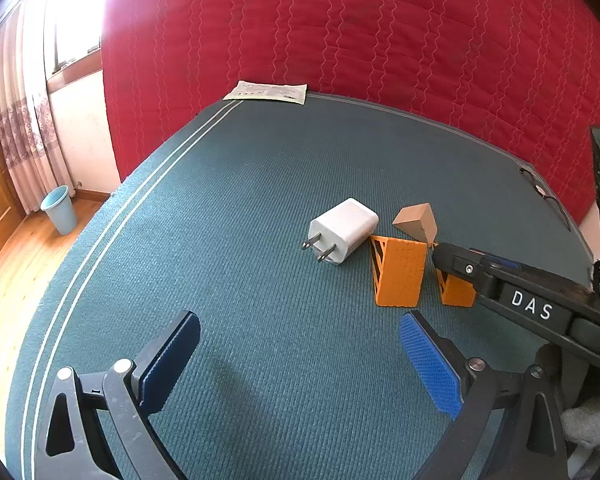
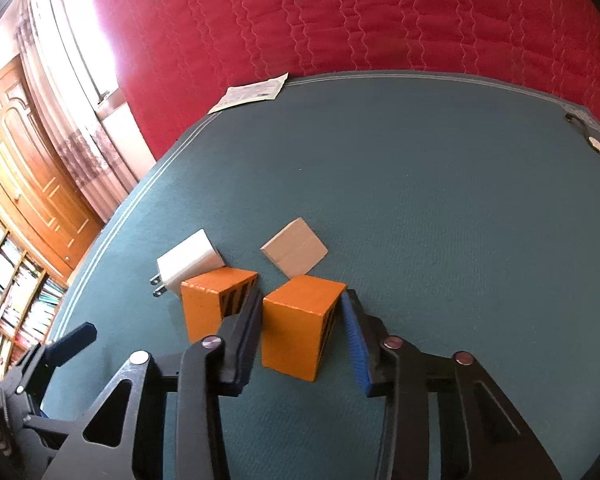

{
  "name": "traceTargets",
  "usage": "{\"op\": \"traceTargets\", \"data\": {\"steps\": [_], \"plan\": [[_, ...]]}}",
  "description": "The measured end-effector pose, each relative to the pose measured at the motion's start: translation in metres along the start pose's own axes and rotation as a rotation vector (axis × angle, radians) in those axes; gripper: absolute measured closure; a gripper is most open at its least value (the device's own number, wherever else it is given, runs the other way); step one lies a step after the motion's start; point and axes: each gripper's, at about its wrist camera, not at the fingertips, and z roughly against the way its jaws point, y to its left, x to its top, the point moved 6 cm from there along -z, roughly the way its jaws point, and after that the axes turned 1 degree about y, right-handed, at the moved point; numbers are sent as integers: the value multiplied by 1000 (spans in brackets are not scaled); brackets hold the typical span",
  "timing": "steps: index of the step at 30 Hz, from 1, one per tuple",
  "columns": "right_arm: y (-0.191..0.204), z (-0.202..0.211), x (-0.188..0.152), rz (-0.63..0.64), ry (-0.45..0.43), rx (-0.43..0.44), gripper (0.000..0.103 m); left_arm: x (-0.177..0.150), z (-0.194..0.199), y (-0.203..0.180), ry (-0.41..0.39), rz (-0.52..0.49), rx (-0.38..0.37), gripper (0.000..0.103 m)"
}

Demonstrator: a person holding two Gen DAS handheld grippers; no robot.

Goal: Organize rigid objects
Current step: 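Grasp the orange block with the right gripper, then grasp the orange rectangular block with the left gripper while the right gripper holds its block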

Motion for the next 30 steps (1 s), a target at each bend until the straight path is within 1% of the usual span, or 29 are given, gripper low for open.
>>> {"op": "traceTargets", "data": {"steps": [4, 6, 12, 13, 17, 22, 27, 30], "plan": [[-2, 4, -4, 24, -5, -19, 67, 1, 1, 0, -4, -2, 4, 1], [-4, 8, -7, 34, -9, -32, 67, 1, 1, 0, -5, -4, 5, 1], [-25, 25, -22, 25, -20, -70, 68, 4, 0, 0, -6, -19, 16, 2], [-29, 28, -25, 21, -19, -75, 69, 4, 0, 0, -5, -22, 18, 2], [-41, 41, -37, 27, -25, -105, 70, 5, 0, -2, 1, -26, 18, 2], [-54, 54, -46, 1, -32, -102, 70, 8, 2, -11, 7, -36, 17, 4], [-56, 55, -46, -15, -37, -86, 70, 18, 4, -28, -14, -70, 23, 12], [-57, 56, -47, -26, -39, -74, 70, 23, 1, -37, -12, -87, 23, 16]]}}
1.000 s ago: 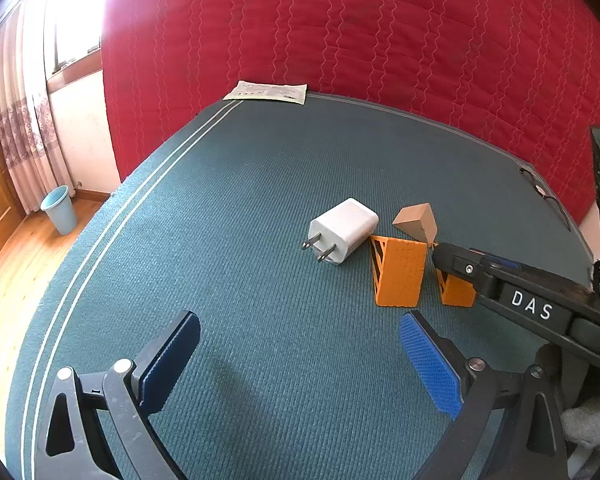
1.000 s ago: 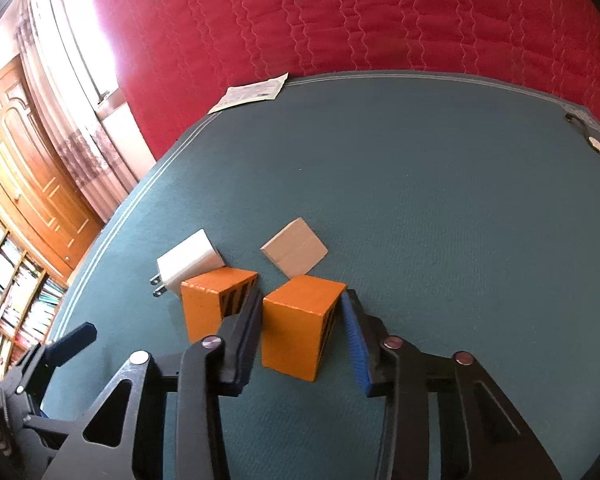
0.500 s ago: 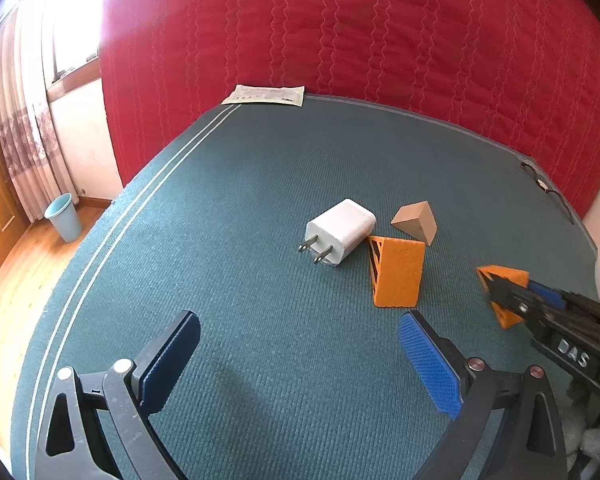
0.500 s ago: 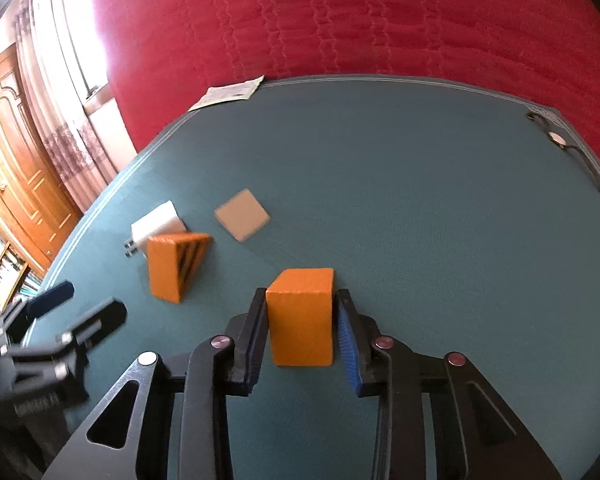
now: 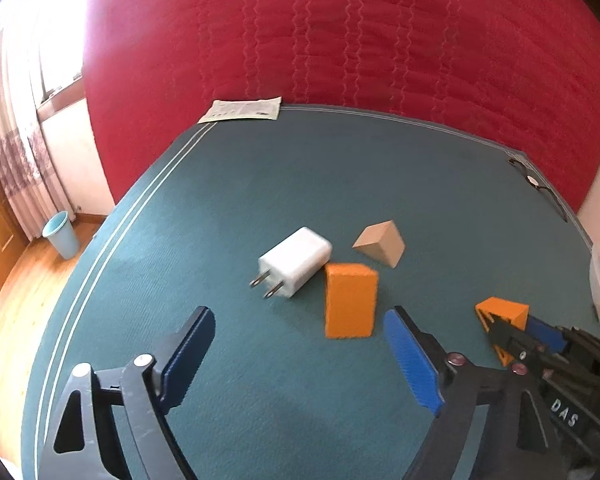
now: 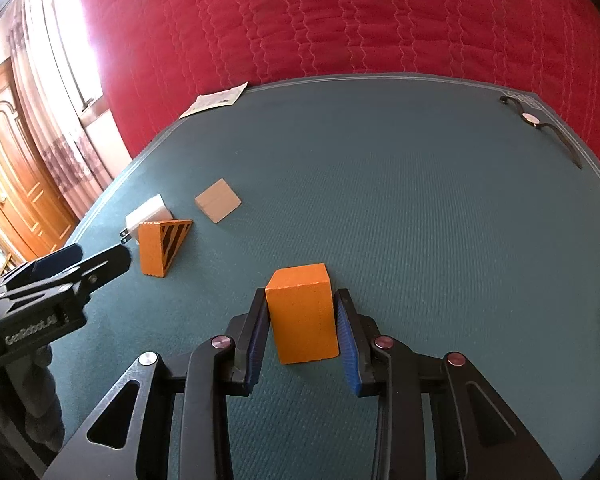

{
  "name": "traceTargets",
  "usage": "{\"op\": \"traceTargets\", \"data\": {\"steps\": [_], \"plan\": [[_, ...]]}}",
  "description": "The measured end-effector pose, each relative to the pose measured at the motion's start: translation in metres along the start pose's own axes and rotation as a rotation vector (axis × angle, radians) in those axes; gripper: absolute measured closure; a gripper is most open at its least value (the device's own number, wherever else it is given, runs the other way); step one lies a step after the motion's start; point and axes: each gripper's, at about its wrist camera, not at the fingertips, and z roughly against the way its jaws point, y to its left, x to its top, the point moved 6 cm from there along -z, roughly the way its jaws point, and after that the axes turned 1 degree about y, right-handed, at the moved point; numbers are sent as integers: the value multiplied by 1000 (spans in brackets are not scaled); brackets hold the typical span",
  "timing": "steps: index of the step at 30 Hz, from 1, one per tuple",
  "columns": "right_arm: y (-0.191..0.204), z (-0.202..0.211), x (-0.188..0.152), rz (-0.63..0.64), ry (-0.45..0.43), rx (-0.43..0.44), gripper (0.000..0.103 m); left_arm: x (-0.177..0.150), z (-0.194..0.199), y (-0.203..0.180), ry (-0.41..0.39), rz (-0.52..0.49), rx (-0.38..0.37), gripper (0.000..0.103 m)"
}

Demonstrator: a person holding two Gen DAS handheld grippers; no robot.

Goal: Organize rigid objects
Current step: 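Grasp the orange rectangular block with the left gripper while the right gripper holds its block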

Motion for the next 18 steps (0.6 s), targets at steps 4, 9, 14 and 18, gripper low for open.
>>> {"op": "traceTargets", "data": {"steps": [4, 9, 14, 18], "plan": [[0, 0, 0, -10, -2, 7, 70, 4, -11, -8, 17, -20, 2, 21], [-1, 0, 0, -18, -4, 15, 70, 5, -29, -14, 45, -37, 18, 26], [-1, 1, -1, -22, -5, 20, 70, 10, -36, -14, 45, -25, 20, 31], [-2, 1, -1, -23, -5, 21, 70, 12, -38, -13, 39, -10, 10, 42]]}}
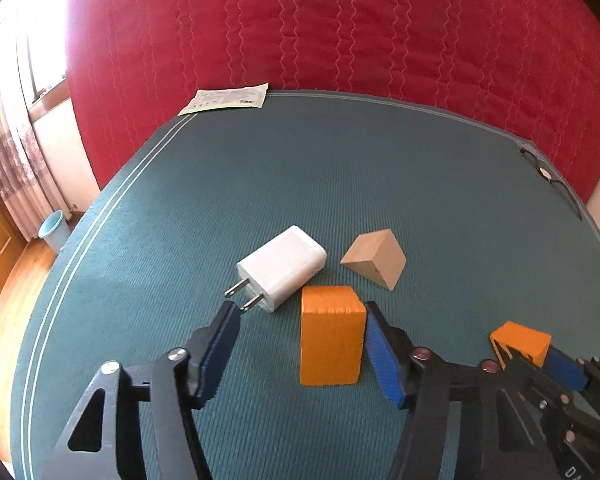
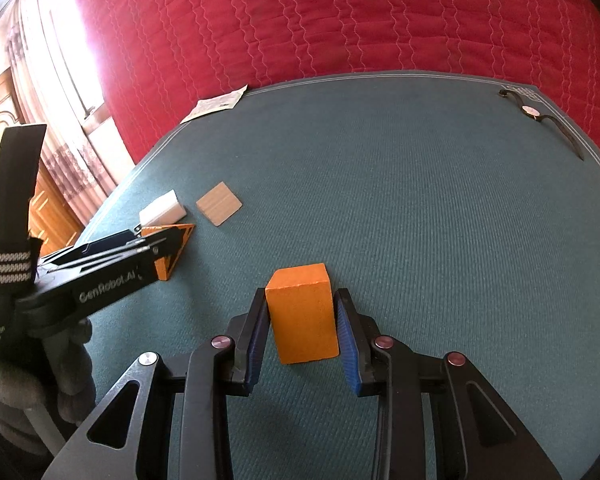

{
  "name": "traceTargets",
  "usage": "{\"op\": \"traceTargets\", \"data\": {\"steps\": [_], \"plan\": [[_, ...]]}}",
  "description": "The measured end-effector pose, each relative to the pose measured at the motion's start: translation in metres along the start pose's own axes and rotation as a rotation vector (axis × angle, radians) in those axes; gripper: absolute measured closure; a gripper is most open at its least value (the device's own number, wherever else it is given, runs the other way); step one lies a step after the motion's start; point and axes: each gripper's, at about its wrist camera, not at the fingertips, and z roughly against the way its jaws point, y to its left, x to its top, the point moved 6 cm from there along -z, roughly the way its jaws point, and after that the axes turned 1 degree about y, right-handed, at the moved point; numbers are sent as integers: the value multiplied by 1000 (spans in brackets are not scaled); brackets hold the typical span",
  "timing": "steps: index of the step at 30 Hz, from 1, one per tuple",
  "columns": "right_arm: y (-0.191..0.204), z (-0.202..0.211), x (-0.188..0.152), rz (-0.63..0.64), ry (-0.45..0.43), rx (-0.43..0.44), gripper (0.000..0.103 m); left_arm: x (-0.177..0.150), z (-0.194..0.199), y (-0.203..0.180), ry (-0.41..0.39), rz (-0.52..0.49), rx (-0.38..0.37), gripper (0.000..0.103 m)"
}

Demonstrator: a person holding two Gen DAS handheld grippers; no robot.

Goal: Organize rigid objects
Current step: 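Grasp the orange rectangular block with the left gripper while the right gripper holds its block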

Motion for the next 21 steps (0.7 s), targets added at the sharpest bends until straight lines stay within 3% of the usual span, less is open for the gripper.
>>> {"op": "traceTargets", "data": {"steps": [6, 21], "plan": [[0, 0, 0, 0, 0, 1, 70, -6, 0, -6, 0, -6, -39, 72], [-5, 2, 1, -29, -15, 21, 70, -26, 24, 9, -28, 75, -87, 72]]}}
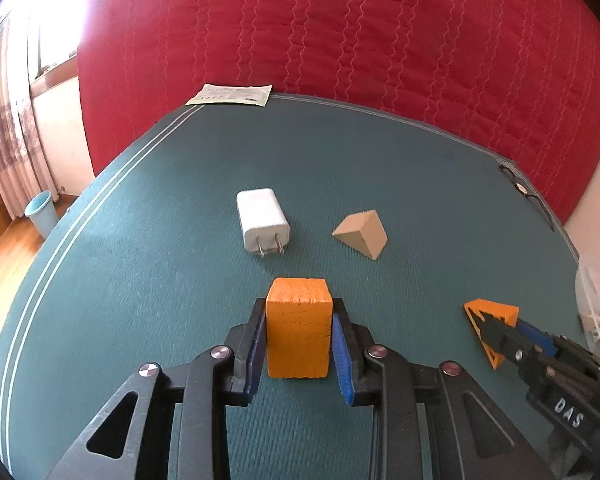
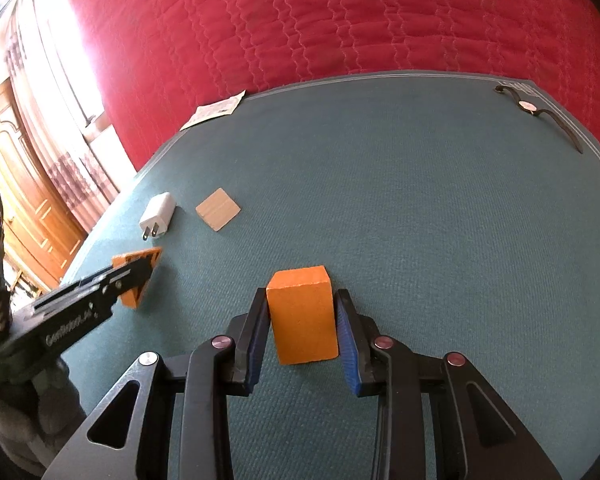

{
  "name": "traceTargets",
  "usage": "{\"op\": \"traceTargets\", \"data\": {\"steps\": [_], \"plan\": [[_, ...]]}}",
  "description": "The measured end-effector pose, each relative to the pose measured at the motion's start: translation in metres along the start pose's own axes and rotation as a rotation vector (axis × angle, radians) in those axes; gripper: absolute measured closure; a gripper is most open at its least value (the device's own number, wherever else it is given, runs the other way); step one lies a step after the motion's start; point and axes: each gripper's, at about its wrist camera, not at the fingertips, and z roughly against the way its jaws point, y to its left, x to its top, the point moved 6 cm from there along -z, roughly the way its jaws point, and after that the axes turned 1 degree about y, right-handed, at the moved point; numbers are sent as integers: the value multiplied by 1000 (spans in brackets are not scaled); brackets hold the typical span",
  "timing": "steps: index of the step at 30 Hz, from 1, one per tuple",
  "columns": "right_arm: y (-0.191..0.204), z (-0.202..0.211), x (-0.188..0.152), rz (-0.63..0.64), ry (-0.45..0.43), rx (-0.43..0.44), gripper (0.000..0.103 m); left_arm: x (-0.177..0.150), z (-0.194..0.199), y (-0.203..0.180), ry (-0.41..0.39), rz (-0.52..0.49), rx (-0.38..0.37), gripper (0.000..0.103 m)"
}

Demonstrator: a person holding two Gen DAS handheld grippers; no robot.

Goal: Organize rigid objects
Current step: 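Grasp the orange rectangular block with the left gripper while the right gripper holds its block, then carry both orange blocks over to the clear bowl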

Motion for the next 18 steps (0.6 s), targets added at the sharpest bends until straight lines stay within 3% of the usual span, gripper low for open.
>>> {"op": "traceTargets", "data": {"steps": [18], "plan": [[-8, 20, -2, -33, -69, -5, 72, -16, 8, -23, -2, -61, -13, 72]]}}
